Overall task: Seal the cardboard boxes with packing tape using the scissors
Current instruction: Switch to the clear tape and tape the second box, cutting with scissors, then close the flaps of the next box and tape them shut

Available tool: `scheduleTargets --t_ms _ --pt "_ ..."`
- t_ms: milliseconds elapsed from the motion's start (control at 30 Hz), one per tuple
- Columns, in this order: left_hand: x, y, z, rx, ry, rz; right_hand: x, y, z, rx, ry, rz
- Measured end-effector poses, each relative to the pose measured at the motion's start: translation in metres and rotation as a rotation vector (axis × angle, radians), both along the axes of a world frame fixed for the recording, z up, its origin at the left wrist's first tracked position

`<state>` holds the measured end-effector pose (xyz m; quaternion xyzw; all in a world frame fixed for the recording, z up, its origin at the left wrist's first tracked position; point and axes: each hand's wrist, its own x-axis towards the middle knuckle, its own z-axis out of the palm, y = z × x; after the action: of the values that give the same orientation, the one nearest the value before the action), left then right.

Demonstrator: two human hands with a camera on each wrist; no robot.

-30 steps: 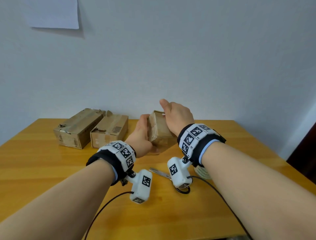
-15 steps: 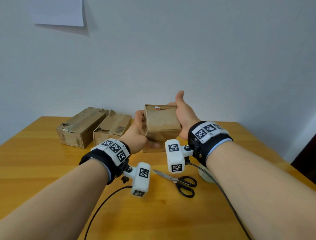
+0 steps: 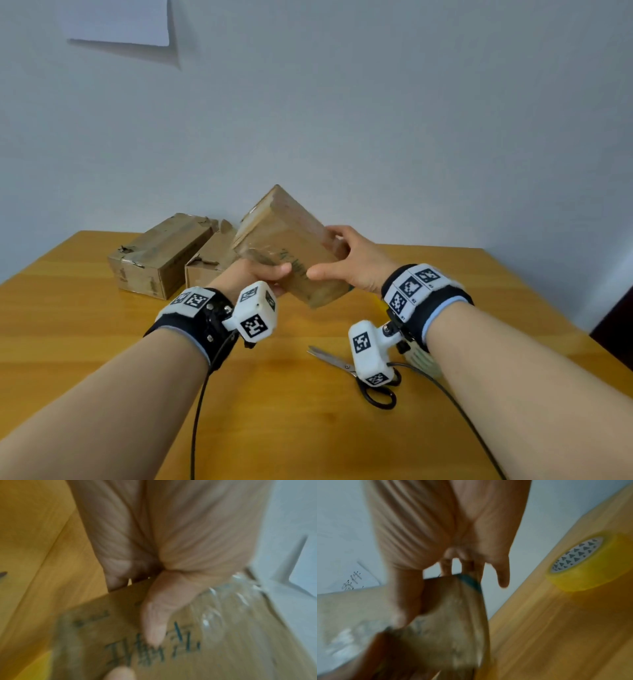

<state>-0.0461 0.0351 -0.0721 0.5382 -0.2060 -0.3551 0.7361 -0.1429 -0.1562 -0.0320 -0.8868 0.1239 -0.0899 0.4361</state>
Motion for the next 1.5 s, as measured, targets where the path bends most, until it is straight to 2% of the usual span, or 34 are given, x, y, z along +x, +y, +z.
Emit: scheduleTargets --t_ms 100,233,333,433,500,600,667,733,867,933,1100,1167,1267,1333,1400,1500 --pt "0.004 -0.009 -0.001 0.130 0.138 0.225 0.006 -0.004 0.000 -0.479 -0.093 -0.244" --pt "0.012 -0.011 -0.010 0.072 0.297 0.222 0.007 -0.014 -0.016 -0.774 -0.037 -0.256" --pt "0.017 -0.018 -0.012 0.146 0.295 0.227 0.013 -0.016 -0.031 -0.706 0.061 -0.128" --pt "0.019 -0.023 -0.015 0.376 0.245 0.195 0.024 -0.019 -0.044 -0.518 0.203 -0.042" --pt "0.021 -0.027 -0.019 0.499 0.163 0.180 0.031 -0.024 -0.048 -0.484 0.252 -0.112" --pt "0.033 -0.035 -0.029 0.551 0.080 0.225 0.044 -0.028 -0.050 -0.558 0.392 -0.285" --pt "0.043 -0.042 -0.038 0.576 0.048 0.294 0.054 -0.029 -0.050 -0.582 0.414 -0.362" --pt "0.043 -0.048 -0.039 0.526 0.134 0.327 0.064 -0.030 -0.052 -0.607 0.411 -0.365" --pt "0.044 -0.059 -0.034 0.290 0.292 0.303 0.080 -0.036 -0.055 -0.673 0.316 -0.321" --pt "0.049 -0.061 -0.032 0.259 0.265 0.303 0.089 -0.038 -0.050 -0.724 0.321 -0.286" --pt "0.061 -0.055 -0.026 0.370 0.120 0.306 0.115 -0.033 -0.042 -0.891 0.546 -0.192" --pt "0.062 -0.050 -0.026 0.400 0.066 0.293 0.122 -0.027 -0.037 -0.871 0.610 -0.209" --pt "0.061 -0.042 -0.024 0.371 -0.069 0.264 0.126 -0.015 -0.035 -0.752 0.601 -0.220" --pt "0.062 -0.036 -0.018 0.311 -0.232 0.236 0.129 -0.012 -0.042 -0.615 0.560 -0.253" --pt "0.063 -0.026 -0.005 0.329 -0.476 0.242 0.132 -0.009 -0.049 -0.409 0.475 -0.302" --pt "0.071 -0.004 0.014 0.532 -0.918 0.451 0.130 0.003 -0.047 -0.153 0.390 -0.257"
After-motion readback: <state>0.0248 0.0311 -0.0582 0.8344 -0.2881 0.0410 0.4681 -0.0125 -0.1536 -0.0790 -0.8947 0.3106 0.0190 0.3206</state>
